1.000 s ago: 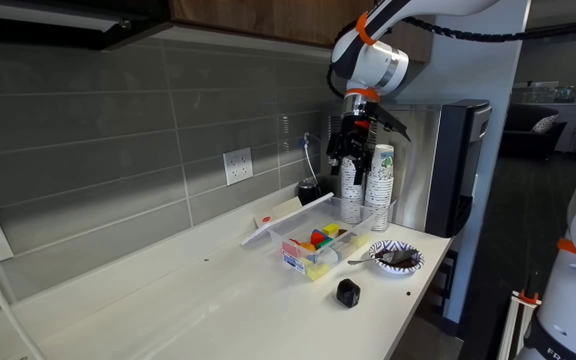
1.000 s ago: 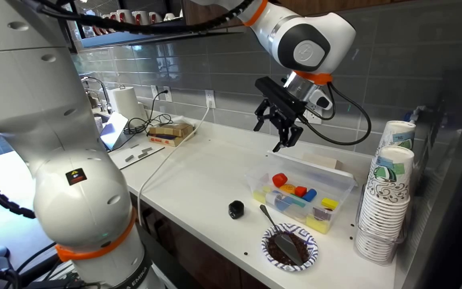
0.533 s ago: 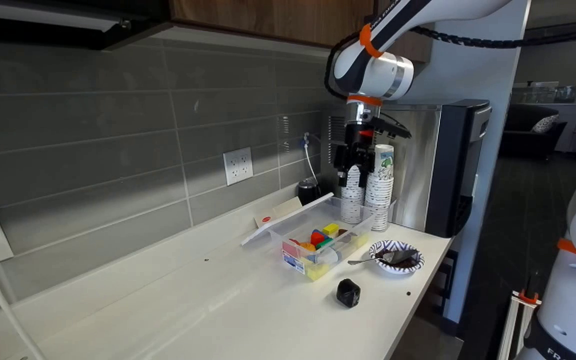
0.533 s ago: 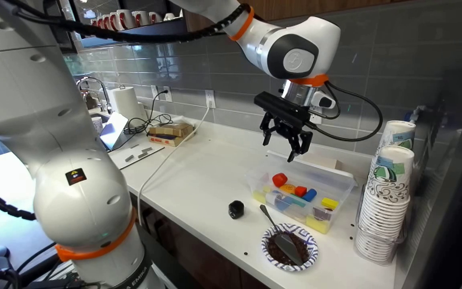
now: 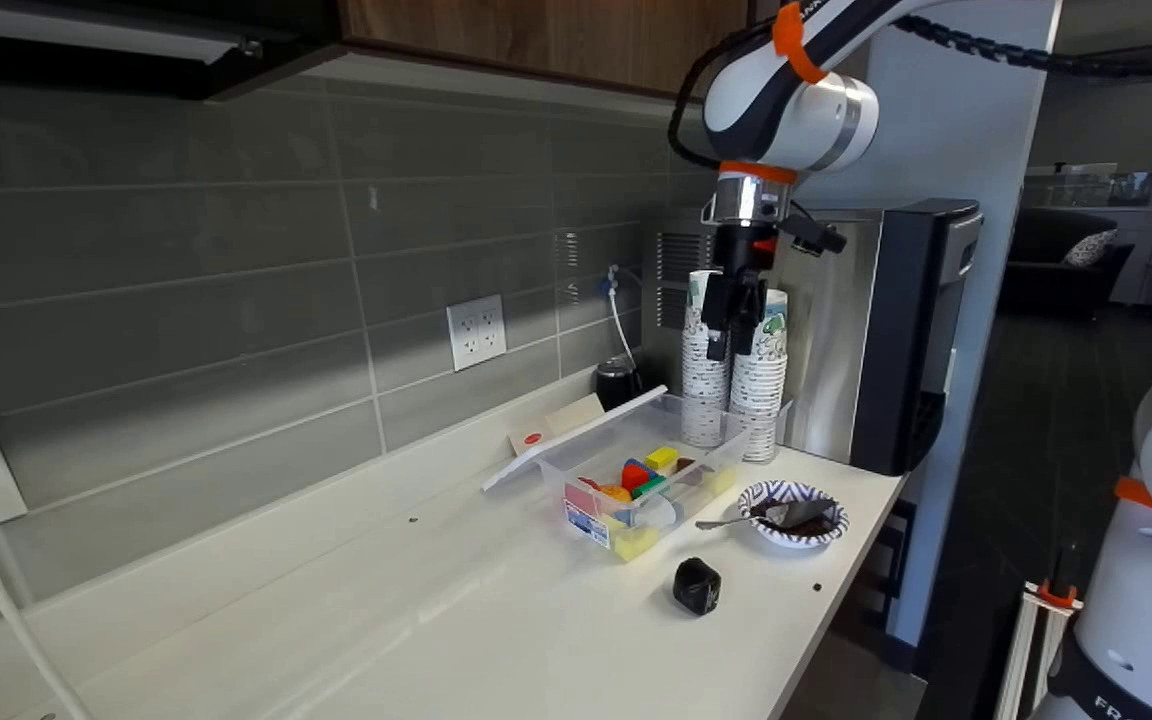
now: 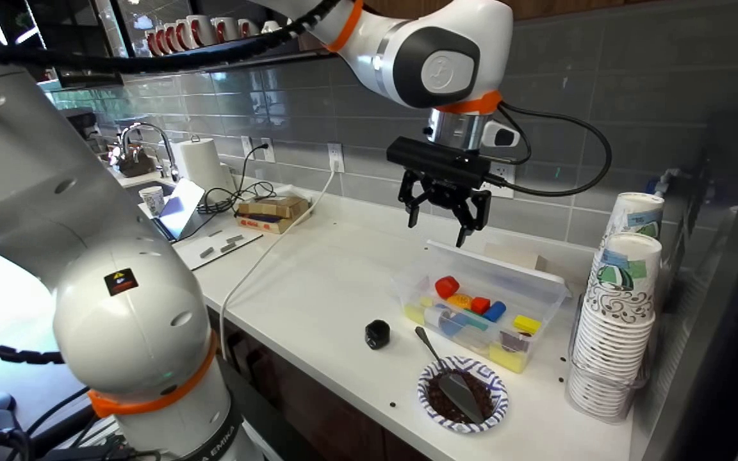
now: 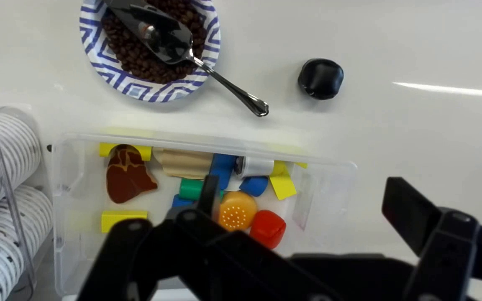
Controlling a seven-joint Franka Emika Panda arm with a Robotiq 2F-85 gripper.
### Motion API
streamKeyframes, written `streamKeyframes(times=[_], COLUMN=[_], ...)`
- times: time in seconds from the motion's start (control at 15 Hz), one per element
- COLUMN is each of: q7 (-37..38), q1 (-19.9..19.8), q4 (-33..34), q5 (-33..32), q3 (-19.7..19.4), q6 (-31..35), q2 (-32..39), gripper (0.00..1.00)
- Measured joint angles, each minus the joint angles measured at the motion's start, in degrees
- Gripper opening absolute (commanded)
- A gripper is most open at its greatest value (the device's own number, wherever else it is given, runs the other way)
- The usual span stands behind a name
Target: Use the spatula to stir the contents in the bowl
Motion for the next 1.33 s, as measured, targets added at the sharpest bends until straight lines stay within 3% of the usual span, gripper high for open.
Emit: streamKeyframes(times=[0.4, 0.73, 1.0, 1.33], q7=[-8.59, -12.92, -13.2, -13.11], q1=[0.01, 0.09, 0.44, 0.46], q4=[-9.78, -20.13, -19.84, -19.91], q5=[-5.53, -9.14, -9.3, -10.74], q3=[-0.42, -1.14, -1.93, -1.97], q6=[-0.77, 4.92, 10.89, 18.59], q2=[-11.86, -20.38, -19.38, -11.71], gripper=[1.0, 1.0, 1.0, 1.0])
